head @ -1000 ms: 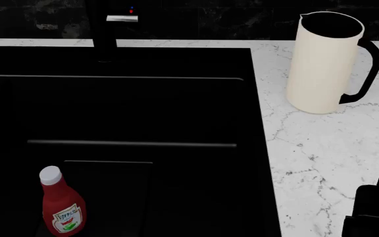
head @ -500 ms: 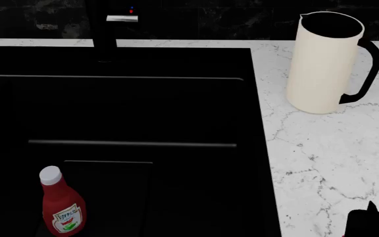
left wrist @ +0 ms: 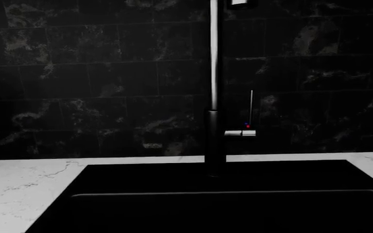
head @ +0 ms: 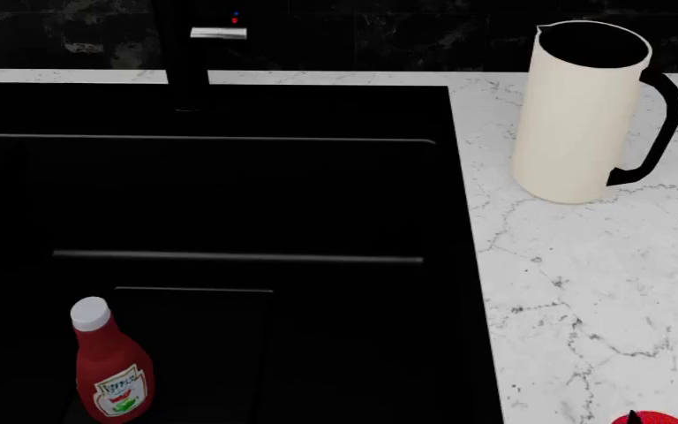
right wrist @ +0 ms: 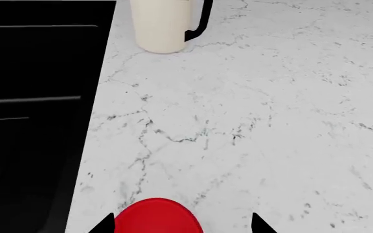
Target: Pick the jam from the counter and place it in the sink
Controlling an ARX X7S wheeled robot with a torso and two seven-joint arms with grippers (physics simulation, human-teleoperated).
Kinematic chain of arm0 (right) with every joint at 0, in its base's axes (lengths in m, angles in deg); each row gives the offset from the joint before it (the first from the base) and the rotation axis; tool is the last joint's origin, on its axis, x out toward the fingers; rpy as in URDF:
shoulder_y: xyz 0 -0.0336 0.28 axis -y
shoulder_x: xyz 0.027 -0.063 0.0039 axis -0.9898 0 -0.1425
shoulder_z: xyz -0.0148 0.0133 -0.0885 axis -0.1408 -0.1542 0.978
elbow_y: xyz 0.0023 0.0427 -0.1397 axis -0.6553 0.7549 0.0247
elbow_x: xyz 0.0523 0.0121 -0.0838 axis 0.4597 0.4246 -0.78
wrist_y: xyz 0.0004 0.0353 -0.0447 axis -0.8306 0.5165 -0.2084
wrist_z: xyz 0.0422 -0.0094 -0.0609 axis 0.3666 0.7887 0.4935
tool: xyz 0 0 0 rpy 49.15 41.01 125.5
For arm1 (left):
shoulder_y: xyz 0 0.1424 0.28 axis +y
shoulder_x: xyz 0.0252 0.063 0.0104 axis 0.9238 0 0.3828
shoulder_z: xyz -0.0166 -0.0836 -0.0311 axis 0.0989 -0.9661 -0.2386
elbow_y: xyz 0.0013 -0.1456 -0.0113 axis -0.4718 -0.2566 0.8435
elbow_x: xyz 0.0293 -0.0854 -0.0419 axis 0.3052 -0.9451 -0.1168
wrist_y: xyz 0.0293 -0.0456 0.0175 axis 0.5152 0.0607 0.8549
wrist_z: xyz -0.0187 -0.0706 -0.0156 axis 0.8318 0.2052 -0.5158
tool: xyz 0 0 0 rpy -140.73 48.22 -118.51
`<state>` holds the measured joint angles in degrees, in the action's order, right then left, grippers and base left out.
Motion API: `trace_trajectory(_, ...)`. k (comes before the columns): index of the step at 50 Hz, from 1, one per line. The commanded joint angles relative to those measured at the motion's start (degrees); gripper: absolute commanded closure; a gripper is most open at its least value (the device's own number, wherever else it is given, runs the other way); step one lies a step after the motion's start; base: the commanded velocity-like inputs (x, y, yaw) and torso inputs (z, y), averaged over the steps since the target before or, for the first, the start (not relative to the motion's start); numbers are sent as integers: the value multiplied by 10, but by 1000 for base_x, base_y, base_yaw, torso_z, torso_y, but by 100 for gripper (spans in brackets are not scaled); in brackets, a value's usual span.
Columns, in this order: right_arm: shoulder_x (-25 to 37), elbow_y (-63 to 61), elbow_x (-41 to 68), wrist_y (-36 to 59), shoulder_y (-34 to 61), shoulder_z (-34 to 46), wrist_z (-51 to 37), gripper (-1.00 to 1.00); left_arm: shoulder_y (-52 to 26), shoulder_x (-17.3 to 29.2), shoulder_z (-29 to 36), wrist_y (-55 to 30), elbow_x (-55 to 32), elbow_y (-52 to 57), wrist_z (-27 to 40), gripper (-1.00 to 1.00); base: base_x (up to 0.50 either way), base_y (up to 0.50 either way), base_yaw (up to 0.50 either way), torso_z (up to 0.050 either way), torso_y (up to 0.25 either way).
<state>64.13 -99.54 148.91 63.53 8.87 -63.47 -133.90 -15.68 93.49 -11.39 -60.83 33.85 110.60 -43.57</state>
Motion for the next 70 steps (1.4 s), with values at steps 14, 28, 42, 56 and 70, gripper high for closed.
trace_trajectory(14, -7, -9, -22, 1, 18, 22, 40, -100, 3, -9, -14, 0, 7, 4, 0, -100, 0, 0, 0, 0, 0)
trace_trajectory(28, -6, -5, -31, -7, 38, 62, 43, -100, 4, -6, -14, 3, 4, 4, 1, -100, 0, 0, 0, 0, 0)
trace_trajectory(42, 0, 9, -38, -10, 52, 105, 45, -100, 7, -5, -12, 8, 1, 0, 3, -100, 0, 0, 0, 0, 0)
trace_trajectory(56, -13, 11, -64, 7, -2, 60, 76, -100, 10, -3, -17, 8, -3, 1, 6, -100, 0, 0, 0, 0, 0)
trace_trajectory(70, -32, 14, -93, 21, -36, 44, 100, -100, 10, -3, -13, 10, -6, 0, 9, -100, 0, 0, 0, 0, 0)
